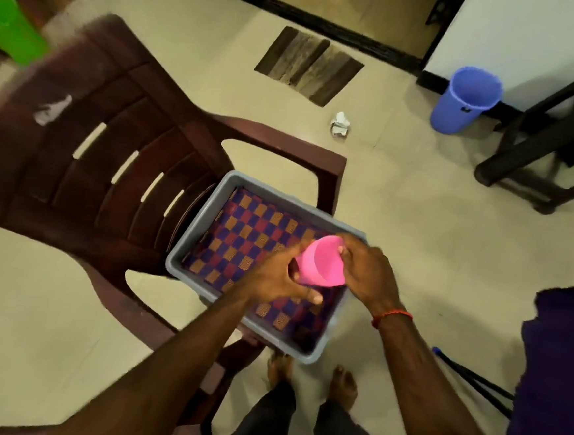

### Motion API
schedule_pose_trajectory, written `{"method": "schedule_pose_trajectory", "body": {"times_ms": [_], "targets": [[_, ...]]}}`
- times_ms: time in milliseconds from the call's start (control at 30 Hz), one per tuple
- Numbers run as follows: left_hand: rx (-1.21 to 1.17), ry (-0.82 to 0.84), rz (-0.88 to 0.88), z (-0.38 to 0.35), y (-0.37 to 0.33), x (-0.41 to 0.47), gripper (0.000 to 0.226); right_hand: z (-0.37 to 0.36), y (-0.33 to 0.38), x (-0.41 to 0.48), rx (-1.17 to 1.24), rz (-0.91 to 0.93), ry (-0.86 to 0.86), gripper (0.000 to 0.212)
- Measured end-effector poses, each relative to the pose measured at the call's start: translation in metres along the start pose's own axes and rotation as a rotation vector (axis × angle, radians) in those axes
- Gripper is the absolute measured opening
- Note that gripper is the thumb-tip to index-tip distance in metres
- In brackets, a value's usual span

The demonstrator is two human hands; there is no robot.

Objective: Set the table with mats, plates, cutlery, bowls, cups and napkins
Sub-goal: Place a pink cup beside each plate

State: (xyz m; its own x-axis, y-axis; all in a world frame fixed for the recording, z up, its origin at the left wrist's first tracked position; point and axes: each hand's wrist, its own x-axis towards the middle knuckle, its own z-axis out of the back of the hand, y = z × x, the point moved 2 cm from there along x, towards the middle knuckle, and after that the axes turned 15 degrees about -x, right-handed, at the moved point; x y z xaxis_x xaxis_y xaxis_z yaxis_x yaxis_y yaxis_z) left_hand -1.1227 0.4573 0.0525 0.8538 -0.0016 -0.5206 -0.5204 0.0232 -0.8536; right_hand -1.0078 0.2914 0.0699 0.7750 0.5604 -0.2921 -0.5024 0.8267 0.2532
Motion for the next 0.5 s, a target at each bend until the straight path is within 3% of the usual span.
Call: {"method": "schedule_pose_trajectory", "body": {"times_ms": [167,367,500], "targets": [[0.389,-0.068,-0.261,-0.025,-0.076,-0.022,0.098,0.072,-0.012,-0.056,-0.013,-0.019,-0.029,0.030],[0.118,0.040,-0.357,-0.067,-0.131,-0.053,0.089,0.145,-0.020,-0.116,0.028,-0.052,-0.109,0.030],[0.098,0.083,-0.437,-0.105,-0.151,-0.067,0.097,0.173,-0.032,-0.158,0.023,-0.104,-0.143,0.035]]}}
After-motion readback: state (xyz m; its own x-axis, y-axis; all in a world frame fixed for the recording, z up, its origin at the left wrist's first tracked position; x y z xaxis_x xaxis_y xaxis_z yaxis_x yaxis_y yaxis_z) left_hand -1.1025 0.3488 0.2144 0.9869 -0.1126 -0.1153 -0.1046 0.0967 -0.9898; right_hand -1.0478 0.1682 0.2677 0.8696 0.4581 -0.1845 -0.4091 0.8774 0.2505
